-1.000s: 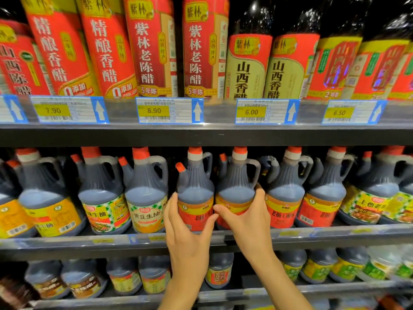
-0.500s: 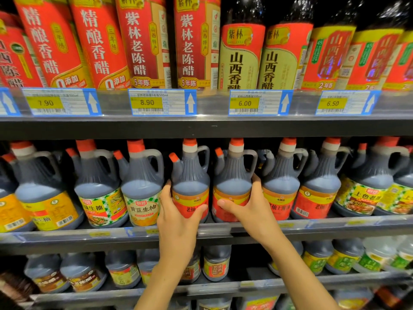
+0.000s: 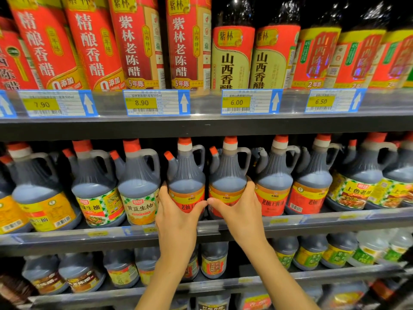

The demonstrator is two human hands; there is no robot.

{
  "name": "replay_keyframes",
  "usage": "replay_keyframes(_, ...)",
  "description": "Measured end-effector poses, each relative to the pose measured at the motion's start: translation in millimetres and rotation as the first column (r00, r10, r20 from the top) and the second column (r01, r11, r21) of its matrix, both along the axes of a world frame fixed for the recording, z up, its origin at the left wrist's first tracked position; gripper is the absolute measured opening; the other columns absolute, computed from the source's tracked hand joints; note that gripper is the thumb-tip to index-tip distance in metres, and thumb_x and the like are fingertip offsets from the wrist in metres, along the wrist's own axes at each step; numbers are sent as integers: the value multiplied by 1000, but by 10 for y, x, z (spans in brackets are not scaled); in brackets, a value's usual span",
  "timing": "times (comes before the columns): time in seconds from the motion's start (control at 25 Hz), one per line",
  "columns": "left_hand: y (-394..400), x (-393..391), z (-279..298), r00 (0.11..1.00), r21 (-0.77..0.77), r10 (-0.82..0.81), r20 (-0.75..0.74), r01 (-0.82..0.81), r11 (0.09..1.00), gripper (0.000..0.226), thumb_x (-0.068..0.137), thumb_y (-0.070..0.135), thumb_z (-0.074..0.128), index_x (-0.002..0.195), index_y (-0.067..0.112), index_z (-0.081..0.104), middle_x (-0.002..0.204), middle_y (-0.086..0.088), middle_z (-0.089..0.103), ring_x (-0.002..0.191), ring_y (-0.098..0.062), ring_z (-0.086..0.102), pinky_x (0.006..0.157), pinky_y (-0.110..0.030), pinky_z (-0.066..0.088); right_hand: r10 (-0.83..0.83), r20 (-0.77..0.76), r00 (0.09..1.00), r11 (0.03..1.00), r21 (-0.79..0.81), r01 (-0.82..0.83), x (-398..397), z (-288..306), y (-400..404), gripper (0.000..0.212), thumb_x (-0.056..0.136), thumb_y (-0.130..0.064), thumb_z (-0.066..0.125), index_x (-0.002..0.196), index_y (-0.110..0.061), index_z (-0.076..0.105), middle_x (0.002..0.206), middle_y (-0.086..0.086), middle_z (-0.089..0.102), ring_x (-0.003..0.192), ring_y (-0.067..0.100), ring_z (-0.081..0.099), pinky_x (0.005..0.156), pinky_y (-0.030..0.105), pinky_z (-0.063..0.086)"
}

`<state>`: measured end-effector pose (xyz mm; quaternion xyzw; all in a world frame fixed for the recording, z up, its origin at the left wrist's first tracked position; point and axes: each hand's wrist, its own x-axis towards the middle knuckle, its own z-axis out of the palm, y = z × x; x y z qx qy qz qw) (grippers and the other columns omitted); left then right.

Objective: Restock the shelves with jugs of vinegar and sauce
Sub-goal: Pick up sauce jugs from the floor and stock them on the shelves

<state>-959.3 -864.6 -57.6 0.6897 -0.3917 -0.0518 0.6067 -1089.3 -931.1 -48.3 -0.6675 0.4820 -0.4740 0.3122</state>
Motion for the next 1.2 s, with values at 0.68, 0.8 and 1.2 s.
replay_keyframes(0.68,51,177,-25,995,58,-79,60,76,995,79,76,48,85,137,16,48,130,-3,64,120,-26,61,99,-49,53,160,-43,986,987,27,-159,-201,4,-148,61,77,-35,90,117,-21,46,120,-7,64,111,9,63,82,13,48)
replay_keyframes(0.8,68,182,-13,993,41,-98,59,95,995,74,76,46,86,134,20,49,127,2,65,117,-21,63,96,-44,55,171,-48,984,985,20,-171,-205,1,-147,62,78,-36,89,119,-20,45,123,-4,63,114,11,63,88,22,52)
replay_keyframes(1.2,104,219,-3,987,54,-157,43,155,986,79,79,44,85,142,18,45,135,-1,62,125,-22,60,102,-50,53,212,-62,975,977,47,-210,-233,23,-178,60,81,-35,87,119,-20,42,122,-6,62,110,10,62,77,10,48)
